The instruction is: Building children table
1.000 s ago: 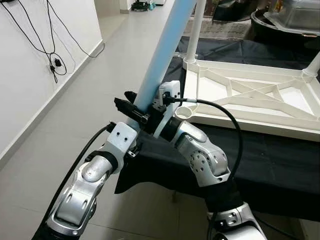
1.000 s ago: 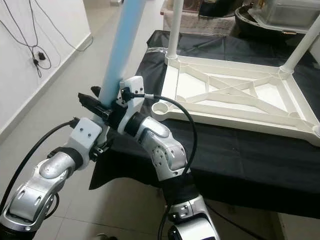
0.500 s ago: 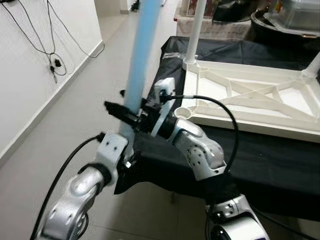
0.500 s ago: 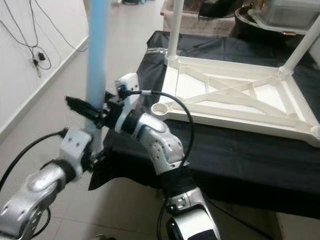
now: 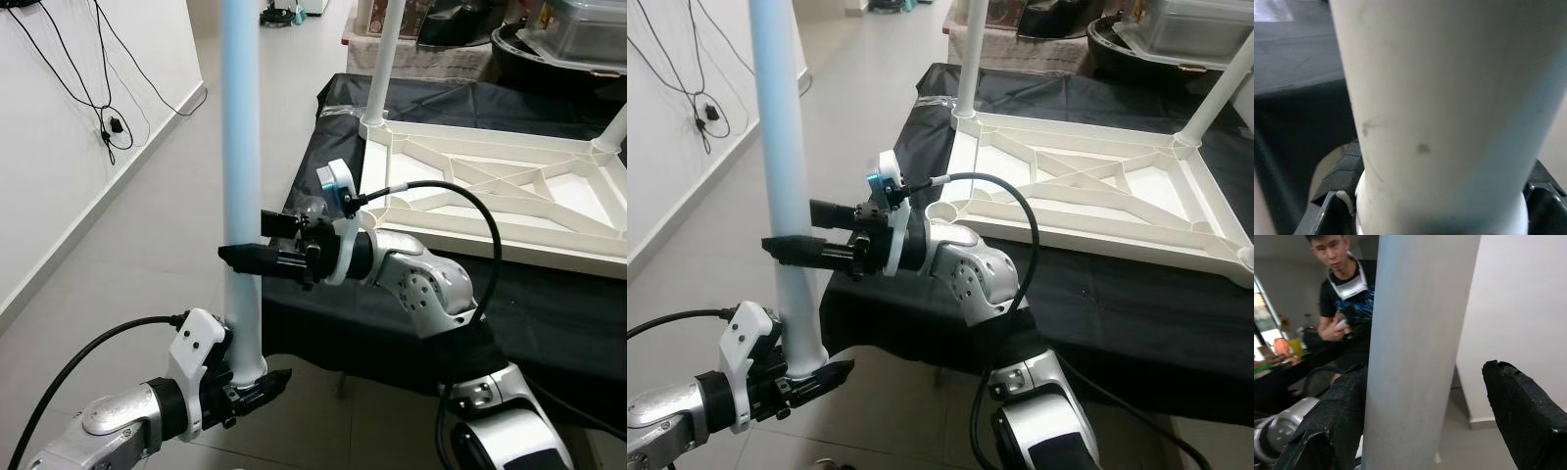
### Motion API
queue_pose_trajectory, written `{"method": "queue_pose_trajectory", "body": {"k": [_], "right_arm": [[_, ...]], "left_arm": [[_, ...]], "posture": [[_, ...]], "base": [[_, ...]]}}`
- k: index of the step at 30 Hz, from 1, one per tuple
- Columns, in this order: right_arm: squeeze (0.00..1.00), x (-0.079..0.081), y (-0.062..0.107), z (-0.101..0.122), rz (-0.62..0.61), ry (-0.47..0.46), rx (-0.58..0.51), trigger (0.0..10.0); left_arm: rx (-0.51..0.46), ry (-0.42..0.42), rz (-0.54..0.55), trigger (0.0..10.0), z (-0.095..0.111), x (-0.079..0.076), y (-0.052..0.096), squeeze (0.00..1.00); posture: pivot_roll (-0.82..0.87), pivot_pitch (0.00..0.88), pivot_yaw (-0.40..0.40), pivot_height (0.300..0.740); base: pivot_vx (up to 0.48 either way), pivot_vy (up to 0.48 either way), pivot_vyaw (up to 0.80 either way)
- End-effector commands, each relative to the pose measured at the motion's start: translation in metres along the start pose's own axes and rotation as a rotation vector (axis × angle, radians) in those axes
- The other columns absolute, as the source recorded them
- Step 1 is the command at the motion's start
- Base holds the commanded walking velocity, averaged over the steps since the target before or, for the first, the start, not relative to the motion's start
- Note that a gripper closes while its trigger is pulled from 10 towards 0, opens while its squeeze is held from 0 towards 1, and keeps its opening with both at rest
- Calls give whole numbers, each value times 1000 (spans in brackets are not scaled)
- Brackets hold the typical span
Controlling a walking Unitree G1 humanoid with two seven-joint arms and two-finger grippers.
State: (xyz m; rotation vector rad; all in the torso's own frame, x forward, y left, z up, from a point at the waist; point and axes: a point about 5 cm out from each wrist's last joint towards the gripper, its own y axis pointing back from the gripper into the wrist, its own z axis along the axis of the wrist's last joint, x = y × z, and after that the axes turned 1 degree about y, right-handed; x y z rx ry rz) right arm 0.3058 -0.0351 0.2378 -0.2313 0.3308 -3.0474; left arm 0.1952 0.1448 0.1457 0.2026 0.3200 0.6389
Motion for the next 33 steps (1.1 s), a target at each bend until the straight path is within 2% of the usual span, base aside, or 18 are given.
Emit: {"method": "queue_pose_trajectory", "body": {"k": [1,8,15,25,33], "right_arm": [[0,4,-3,-4,39,-17,15,10000],[0,14,-10,-12,99,-70,19,10000],[0,23,-15,-15,145,-108,21,10000],[0,33,-20,-21,182,-110,35,10000],[0,34,-25,-22,178,-105,42,10000]], "left_arm": [[-4,-15,-18,10000,4,-2,3,0],[5,2,-46,10000,5,1,4,0],[29,23,-102,10000,1,-3,3,0],[47,39,-147,10000,-2,-5,0,0],[59,50,-179,10000,-4,-9,-1,0]], "posture": [[128,109,-15,740],[123,106,-12,740],[117,99,-7,740],[113,97,0,740],[112,101,-4,740]], "base": [[0,0,0],[0,0,0],[0,0,0],[0,0,0],[0,0,0]]}}
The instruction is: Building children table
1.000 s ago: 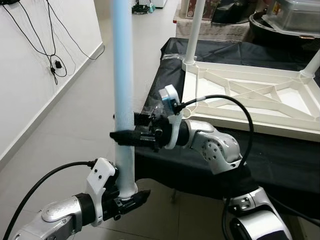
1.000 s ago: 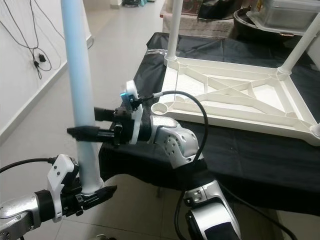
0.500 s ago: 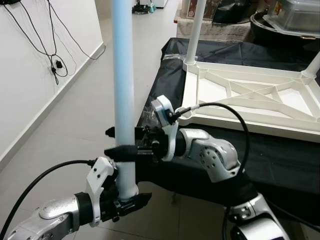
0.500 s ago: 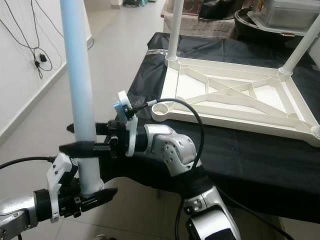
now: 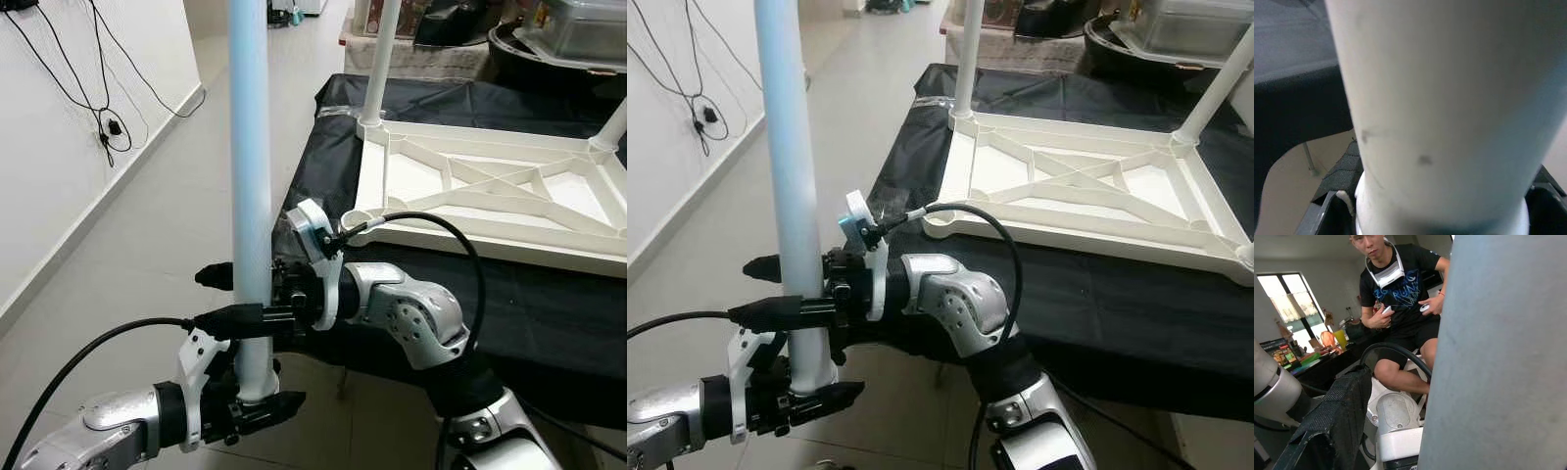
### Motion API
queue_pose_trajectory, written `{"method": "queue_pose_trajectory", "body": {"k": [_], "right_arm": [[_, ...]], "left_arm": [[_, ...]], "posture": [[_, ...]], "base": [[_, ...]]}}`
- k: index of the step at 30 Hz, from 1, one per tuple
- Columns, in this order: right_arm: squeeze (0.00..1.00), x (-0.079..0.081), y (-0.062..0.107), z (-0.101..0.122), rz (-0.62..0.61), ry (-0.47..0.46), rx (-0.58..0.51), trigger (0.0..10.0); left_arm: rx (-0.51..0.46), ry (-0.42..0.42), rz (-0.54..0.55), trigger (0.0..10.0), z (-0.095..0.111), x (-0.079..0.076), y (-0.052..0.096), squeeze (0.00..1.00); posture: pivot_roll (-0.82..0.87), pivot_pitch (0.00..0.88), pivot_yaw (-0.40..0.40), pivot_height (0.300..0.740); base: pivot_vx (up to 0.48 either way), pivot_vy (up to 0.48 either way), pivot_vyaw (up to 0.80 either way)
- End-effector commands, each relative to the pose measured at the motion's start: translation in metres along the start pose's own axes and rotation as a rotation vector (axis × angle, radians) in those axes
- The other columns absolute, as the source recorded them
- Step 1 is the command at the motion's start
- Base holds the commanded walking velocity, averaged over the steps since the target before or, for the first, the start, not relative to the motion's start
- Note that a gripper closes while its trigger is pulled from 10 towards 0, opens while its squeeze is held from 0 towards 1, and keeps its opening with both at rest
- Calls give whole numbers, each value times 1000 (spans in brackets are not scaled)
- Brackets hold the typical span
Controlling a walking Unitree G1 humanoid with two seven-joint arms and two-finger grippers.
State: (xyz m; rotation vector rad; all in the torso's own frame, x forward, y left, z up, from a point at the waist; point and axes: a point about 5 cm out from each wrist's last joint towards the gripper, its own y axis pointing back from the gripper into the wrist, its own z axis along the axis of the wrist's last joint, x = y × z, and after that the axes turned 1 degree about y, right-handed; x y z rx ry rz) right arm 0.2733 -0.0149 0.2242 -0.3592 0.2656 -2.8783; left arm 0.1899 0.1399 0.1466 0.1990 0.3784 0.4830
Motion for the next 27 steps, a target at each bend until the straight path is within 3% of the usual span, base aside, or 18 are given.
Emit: {"method": "queue_pose_trajectory", "body": {"k": [1,8,9,10,27], "right_arm": [[0,4,-8,0,30,10,4,10000],[0,7,-14,0,41,-3,-4,10000],[0,8,-15,0,46,-9,-6,8431],[0,9,-15,-1,46,-14,-8,314],[0,10,-15,-5,37,-22,-8,0]], "left_arm": [[22,15,-23,10000,-3,-1,-1,0],[34,18,-45,10000,-4,-3,-2,0],[36,19,-48,10000,-4,-3,-2,0],[38,19,-49,10000,-4,-3,-2,0],[59,27,-40,10000,-7,-2,3,0]], "posture": [[112,101,-4,740],[112,104,-3,740],[112,104,-3,740],[112,104,-3,740],[116,109,-3,740]], "base": [[0,0,0],[0,0,0],[0,0,0],[0,0,0],[0,0,0]]}}
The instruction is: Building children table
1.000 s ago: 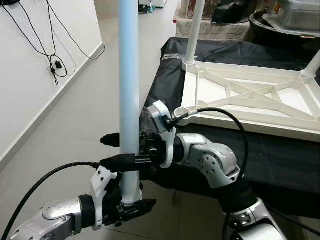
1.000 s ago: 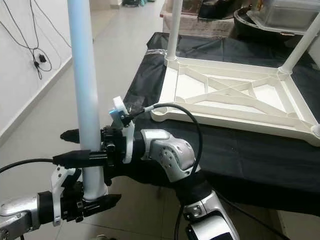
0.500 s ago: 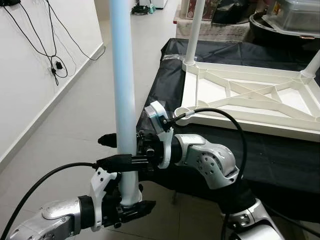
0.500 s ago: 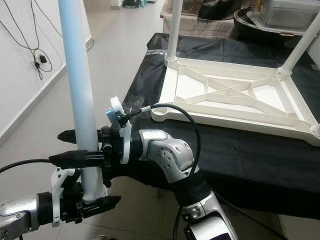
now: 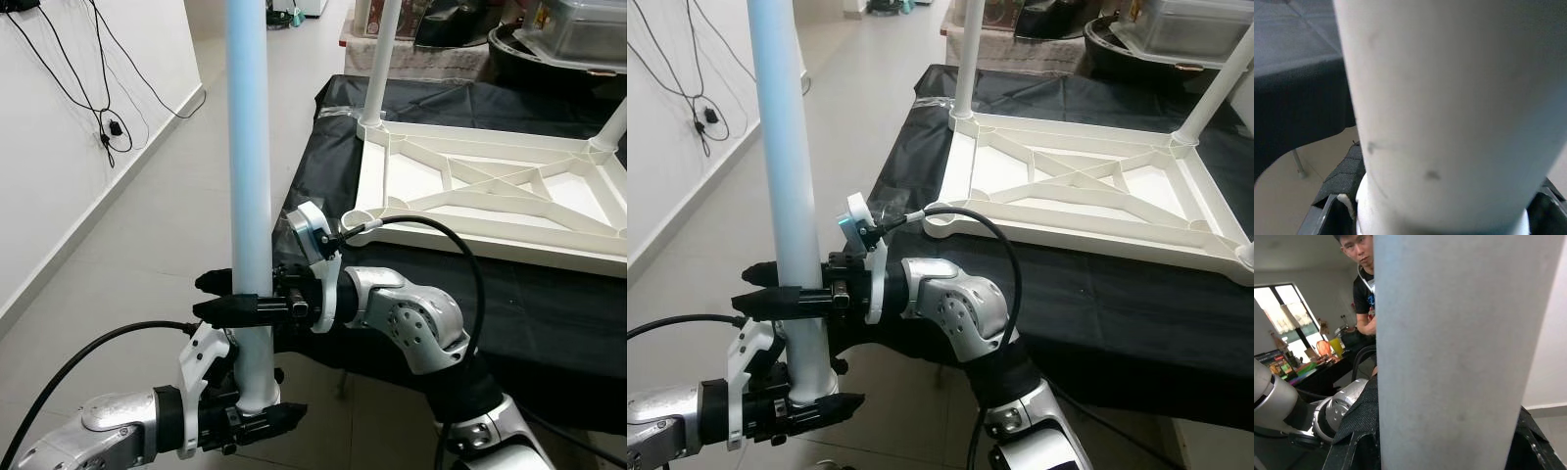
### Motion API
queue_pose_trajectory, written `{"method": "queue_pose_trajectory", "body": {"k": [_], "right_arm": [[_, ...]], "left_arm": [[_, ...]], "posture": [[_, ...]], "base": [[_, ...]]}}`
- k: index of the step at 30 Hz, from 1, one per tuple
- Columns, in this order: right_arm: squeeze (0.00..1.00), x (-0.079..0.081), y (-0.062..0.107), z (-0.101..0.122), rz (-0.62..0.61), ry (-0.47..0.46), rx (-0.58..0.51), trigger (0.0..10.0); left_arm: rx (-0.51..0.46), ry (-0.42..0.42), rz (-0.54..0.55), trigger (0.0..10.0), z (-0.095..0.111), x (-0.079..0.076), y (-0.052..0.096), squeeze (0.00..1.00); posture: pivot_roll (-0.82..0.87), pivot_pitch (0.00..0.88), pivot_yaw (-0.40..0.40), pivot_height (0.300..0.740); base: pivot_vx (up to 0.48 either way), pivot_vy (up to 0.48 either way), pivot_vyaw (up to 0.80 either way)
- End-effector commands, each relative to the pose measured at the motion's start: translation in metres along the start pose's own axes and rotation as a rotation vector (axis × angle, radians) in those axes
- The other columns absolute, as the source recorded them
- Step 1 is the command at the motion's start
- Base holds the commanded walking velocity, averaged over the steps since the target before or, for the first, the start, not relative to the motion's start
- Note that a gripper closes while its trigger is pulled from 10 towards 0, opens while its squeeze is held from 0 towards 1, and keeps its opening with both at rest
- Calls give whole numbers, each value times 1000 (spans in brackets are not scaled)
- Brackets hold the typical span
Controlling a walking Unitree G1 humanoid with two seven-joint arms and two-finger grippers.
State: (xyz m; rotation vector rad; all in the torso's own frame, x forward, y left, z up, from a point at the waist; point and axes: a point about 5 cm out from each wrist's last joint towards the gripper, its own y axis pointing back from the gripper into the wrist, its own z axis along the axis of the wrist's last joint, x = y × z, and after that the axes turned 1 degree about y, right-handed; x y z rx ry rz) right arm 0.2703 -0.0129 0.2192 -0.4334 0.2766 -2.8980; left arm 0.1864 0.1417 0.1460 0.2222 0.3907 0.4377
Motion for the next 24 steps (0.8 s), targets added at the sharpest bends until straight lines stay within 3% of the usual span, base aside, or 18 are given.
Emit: {"method": "queue_pose_trajectory", "body": {"k": [1,3,4,15,16,17,19,20,21,22,23,24], "right_arm": [[0,9,-13,0,67,22,7,0],[0,9,-13,0,67,22,7,0],[0,9,-13,0,64,22,7,0],[0,1,-8,9,28,39,-12,0],[0,-7,-3,17,-16,57,-32,0],[0,-18,4,26,-93,81,-65,0],[0,-18,4,26,-93,81,-65,0],[0,-33,14,38,-225,119,-119,0],[0,-33,14,38,-225,119,-119,0],[0,-48,28,51,-366,150,-177,0],[0,-48,28,51,-366,150,-177,0],[0,-57,40,59,-482,170,-226,0]], "left_arm": [[32,34,9,10000,-5,0,-1,0],[32,34,9,10000,-5,0,-1,0],[34,39,25,10000,-6,1,-1,1000],[5,26,8,10000,-4,-7,-3,1000],[2,15,20,10000,-5,-9,-3,1000],[-3,12,24,10000,-6,-13,-4,0],[-3,12,24,10000,-6,-13,-4,0],[-26,21,42,10000,-7,-17,-5,0],[-26,21,42,10000,-7,-17,-5,0],[-49,30,73,10000,-9,-20,-7,0],[-49,30,73,10000,-9,-20,-7,0],[-74,49,113,10000,-12,-21,-7,0]], "posture": [[116,109,-3,740],[116,109,-3,740],[116,109,-3,740],[119,103,-8,740],[119,100,-9,740],[121,95,-14,740],[121,95,-14,740],[122,94,-15,740],[122,94,-15,740],[123,88,-15,740],[123,88,-15,740],[125,82,-15,740]], "base": [[0,0,0],[0,0,0],[0,0,0],[0,0,0],[0,0,0],[0,0,0],[0,0,0],[0,0,0],[0,0,0],[0,0,0],[0,0,0],[0,0,0]]}}
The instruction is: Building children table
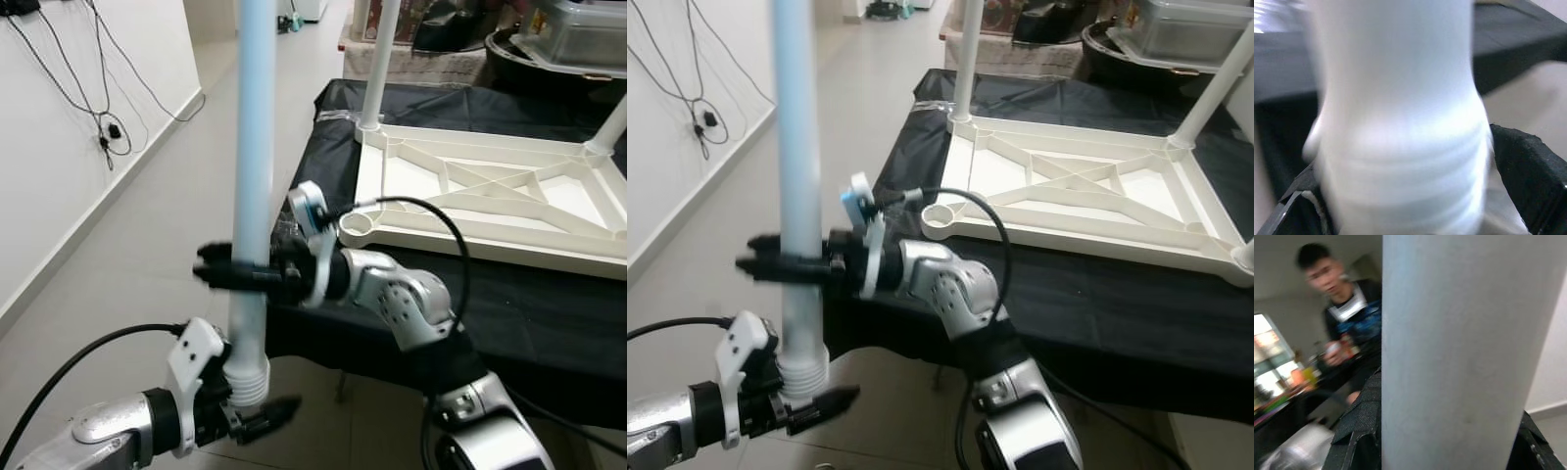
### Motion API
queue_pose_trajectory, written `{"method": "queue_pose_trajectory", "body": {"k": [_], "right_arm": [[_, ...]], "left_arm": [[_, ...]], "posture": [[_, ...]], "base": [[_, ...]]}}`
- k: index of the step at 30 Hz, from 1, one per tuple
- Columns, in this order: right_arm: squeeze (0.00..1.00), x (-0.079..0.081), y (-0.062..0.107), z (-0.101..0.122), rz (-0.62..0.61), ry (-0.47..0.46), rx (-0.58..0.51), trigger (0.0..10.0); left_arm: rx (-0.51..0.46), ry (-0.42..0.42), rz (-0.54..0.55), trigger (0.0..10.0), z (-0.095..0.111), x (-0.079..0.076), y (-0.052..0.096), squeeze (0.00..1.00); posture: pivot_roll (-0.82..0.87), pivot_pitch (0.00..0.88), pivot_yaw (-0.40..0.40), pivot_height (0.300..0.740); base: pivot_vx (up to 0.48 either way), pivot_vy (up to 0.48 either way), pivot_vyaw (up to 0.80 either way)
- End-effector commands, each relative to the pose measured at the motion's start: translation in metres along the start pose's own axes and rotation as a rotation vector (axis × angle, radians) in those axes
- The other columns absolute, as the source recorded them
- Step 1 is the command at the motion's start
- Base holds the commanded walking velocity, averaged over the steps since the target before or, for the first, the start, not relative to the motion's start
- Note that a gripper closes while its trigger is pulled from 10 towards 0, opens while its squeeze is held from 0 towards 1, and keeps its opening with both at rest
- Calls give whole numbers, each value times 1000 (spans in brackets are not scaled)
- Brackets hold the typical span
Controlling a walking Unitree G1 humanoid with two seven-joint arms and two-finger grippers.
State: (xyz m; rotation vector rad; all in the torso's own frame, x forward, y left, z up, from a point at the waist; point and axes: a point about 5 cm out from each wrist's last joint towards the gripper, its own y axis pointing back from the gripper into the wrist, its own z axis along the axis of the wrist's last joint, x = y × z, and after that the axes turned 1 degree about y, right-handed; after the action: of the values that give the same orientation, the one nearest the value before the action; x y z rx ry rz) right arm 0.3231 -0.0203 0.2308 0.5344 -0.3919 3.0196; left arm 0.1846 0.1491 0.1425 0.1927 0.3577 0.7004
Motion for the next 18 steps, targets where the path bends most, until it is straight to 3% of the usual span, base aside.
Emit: {"method": "queue_pose_trajectory", "body": {"k": [1,5,12,15,18], "right_arm": [[0,-25,28,41,-314,195,-187,0],[0,-30,38,47,-379,179,-240,0],[0,-29,48,49,-391,143,-289,0],[0,-38,49,57,-640,353,-274,0],[0,-40,51,59,-713,401,-287,0]], "left_arm": [[-7,57,-84,10000,-12,-27,-6,0],[-30,71,16,10000,-18,-23,-4,0],[-58,77,188,10000,-27,-13,1,0],[-177,12,425,10000,-12,3,3,0],[-217,1,478,10000,-6,6,3,0]], "posture": [[121,74,-11,740],[122,68,-12,740],[123,56,-11,740],[123,48,-11,740],[123,48,-11,740]], "base": [[0,0,0],[0,0,0],[0,0,0],[0,0,0],[0,0,0]]}}
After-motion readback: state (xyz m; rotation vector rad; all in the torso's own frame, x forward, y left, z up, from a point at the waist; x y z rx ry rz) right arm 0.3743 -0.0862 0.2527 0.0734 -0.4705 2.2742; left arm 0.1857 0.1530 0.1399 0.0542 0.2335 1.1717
